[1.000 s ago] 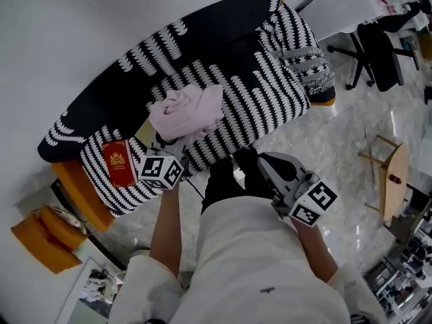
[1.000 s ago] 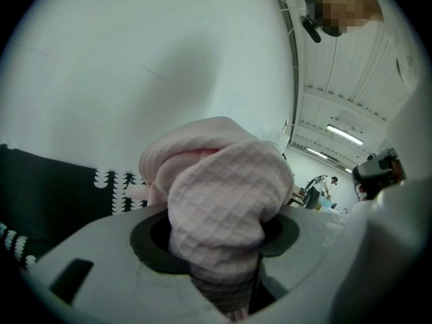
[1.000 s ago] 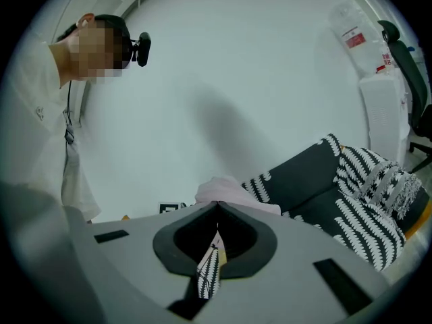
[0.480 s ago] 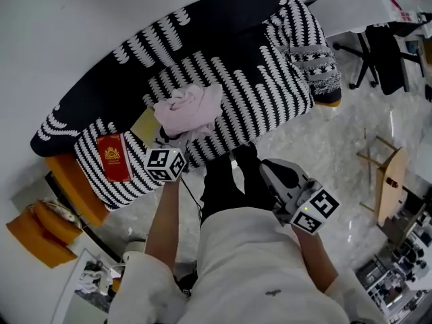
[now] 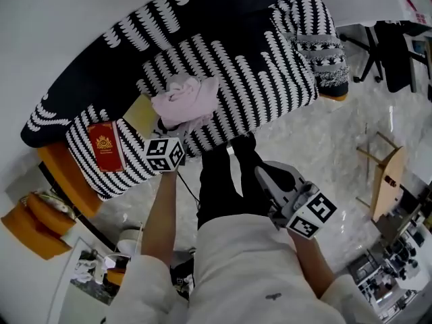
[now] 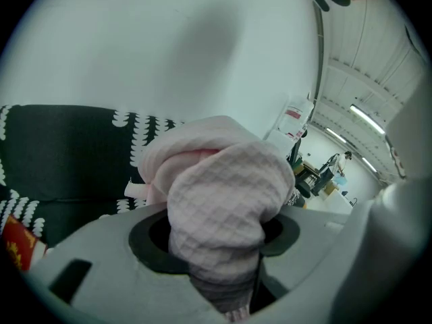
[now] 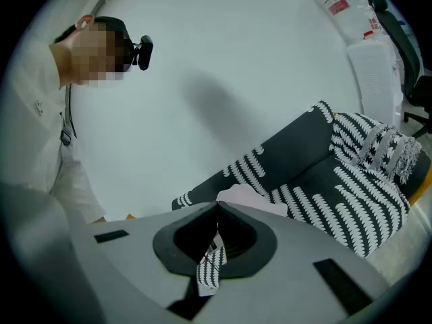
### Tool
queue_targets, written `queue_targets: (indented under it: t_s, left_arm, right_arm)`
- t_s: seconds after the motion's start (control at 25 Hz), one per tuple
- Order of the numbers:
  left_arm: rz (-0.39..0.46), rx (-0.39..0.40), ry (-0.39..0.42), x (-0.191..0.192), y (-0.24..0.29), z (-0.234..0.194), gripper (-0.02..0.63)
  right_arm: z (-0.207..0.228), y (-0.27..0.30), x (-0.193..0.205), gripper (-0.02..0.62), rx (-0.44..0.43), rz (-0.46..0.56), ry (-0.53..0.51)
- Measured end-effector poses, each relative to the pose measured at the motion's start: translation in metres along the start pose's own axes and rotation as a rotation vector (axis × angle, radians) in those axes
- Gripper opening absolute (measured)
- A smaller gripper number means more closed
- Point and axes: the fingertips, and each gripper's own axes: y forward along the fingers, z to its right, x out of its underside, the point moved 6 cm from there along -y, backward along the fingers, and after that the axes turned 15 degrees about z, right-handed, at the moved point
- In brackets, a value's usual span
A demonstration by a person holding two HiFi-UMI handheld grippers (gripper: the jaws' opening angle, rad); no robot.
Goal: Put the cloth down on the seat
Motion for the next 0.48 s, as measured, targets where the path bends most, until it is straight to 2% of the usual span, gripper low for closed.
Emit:
queue_targets:
  t_s: [0.48]
  left_arm:
    - [-0.134,-0.046,-0.045,0.075,0.007,-0.011,0.244]
  right_arm:
    - [0.022,0.000,0.029,0.008,0.047,-0.021,0.073]
